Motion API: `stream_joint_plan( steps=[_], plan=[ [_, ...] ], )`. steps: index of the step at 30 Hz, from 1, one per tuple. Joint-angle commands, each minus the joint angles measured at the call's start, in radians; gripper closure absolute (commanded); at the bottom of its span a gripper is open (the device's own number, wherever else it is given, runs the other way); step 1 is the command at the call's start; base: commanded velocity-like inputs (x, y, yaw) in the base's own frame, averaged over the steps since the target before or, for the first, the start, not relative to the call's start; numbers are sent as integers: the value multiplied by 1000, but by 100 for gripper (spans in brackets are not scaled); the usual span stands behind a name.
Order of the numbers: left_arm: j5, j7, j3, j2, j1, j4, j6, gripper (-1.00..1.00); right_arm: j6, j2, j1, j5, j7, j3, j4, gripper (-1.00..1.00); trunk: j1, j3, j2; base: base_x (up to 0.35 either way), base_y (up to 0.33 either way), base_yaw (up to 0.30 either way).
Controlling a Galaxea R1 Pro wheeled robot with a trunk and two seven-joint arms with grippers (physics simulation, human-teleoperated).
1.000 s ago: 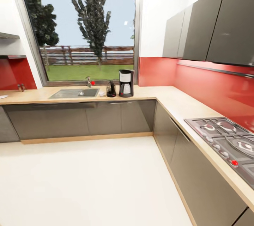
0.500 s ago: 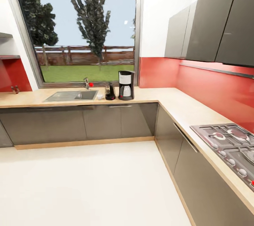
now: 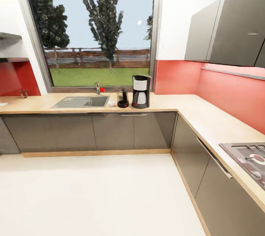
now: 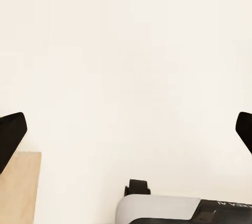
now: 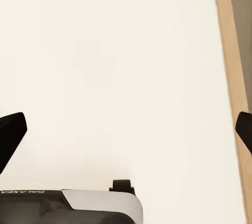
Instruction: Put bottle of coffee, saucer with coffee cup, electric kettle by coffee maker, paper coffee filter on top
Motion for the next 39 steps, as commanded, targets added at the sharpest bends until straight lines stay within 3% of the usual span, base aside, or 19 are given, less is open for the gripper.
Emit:
stream_joint_plan(
  steps=[1, 30, 39],
  plan=[
    [5, 0, 1, 0, -1, 1, -3, -100, -3, 0, 0, 0, 0, 0, 0, -100, 1, -2, -2, 333, 129, 244],
    [3, -1, 1, 0, -1, 1, -3, -100, -3, 0, 0, 0, 0, -1, -1, -100, 1, -2, -2, 334, 88, 13],
    [3, -1, 1, 0, -1, 1, -3, -100, -4, -25, 0, 2, 0, -1, -2, -100, 1, -2, -2, 335, 0, 0]
  ],
)
